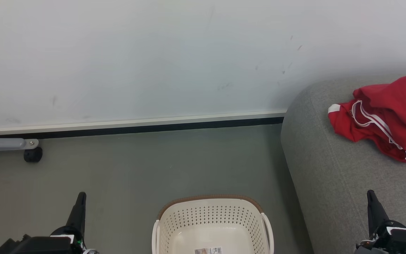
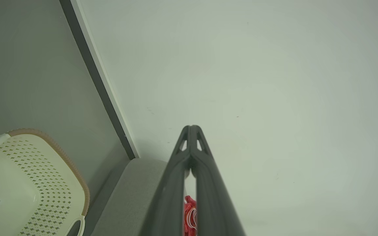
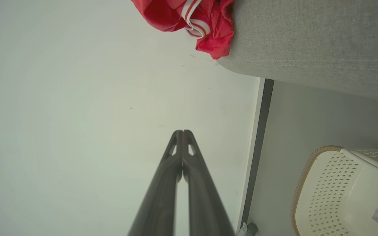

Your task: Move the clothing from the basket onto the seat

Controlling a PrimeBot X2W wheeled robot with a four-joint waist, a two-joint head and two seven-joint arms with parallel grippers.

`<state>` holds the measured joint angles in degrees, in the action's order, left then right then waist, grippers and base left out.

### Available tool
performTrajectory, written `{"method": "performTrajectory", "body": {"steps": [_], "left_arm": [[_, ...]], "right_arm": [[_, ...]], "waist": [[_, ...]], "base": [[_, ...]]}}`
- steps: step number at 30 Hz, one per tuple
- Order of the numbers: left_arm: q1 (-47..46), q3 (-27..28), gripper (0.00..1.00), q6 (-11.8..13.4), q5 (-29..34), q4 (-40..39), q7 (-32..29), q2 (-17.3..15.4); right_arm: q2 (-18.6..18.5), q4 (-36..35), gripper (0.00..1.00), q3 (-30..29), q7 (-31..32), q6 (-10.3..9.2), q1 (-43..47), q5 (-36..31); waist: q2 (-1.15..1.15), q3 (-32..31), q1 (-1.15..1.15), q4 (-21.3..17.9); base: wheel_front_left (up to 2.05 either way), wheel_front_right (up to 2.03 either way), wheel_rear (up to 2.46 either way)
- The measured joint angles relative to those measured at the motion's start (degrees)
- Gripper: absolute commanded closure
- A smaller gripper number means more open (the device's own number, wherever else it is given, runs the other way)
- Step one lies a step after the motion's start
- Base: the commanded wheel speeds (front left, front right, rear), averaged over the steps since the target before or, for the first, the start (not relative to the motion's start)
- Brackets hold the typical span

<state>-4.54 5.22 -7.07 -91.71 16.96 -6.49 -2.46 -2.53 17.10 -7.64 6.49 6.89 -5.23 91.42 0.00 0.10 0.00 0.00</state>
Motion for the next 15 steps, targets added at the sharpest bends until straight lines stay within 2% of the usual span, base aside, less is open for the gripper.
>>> {"method": "performTrajectory", "body": {"steps": [15], "left_arm": [[0.0,0.0,1.0,0.0,0.0,0.0,0.0,0.0]], "right_arm": [[0.0,0.0,1.0,0.0,0.0,0.0,0.0,0.0]], "waist": [[0.0,0.0,0.0,0.0]], "base": [[0.0,0.0,0.0]]}}
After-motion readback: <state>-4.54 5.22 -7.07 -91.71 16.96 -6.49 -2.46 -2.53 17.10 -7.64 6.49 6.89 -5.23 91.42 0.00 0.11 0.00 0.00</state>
